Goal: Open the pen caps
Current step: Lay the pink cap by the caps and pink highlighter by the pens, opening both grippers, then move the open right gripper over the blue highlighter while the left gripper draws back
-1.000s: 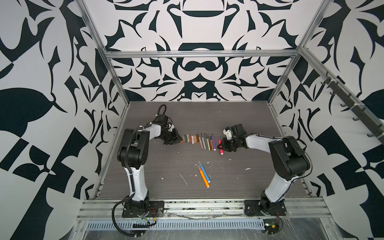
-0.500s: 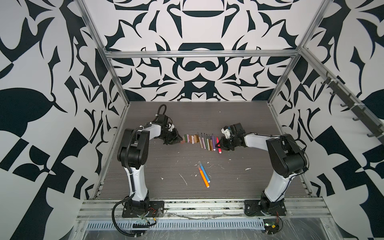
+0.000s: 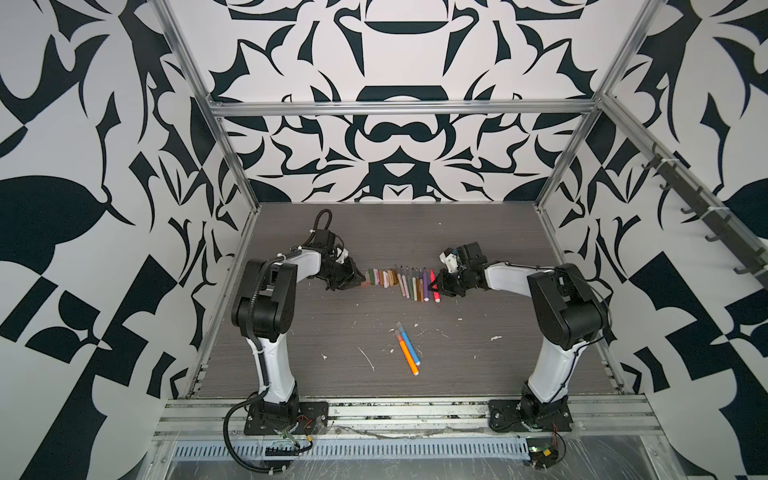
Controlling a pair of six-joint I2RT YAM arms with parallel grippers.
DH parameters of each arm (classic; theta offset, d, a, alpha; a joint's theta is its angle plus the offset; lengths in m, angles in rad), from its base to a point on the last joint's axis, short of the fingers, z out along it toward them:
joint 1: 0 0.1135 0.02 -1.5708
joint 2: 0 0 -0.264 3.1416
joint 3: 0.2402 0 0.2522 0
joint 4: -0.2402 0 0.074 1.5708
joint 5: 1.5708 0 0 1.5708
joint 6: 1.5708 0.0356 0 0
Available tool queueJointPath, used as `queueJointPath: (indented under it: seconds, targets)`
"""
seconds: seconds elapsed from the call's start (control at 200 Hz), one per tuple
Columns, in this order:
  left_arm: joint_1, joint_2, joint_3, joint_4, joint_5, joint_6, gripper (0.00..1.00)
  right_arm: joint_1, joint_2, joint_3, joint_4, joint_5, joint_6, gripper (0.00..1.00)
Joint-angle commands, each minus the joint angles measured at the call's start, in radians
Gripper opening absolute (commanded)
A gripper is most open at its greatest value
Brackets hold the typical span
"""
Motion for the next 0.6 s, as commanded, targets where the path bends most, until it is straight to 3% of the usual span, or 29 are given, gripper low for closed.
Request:
queueJointPath:
  seconds: [0.0, 0.365, 0.595]
  targets:
    - [-0.001, -0.070, -0.032, -0.011, -0.003, -0.010, 0.27, 0.002, 0.023, -0.006, -0.031, 0.077, -0.008, 0.22]
    - [-0.037, -0.269, -0.142, -0.023, 0.013, -0.033, 0.27, 0.002, -0.019, -0.002, -0.050, 0.078, -0.004, 0.30]
    - [-0.084, -0.426, -0.239, -0.037, 0.007, -0.041, 0.25, 0.002, -0.157, -0.061, -0.104, 0.083, -0.019, 0.30]
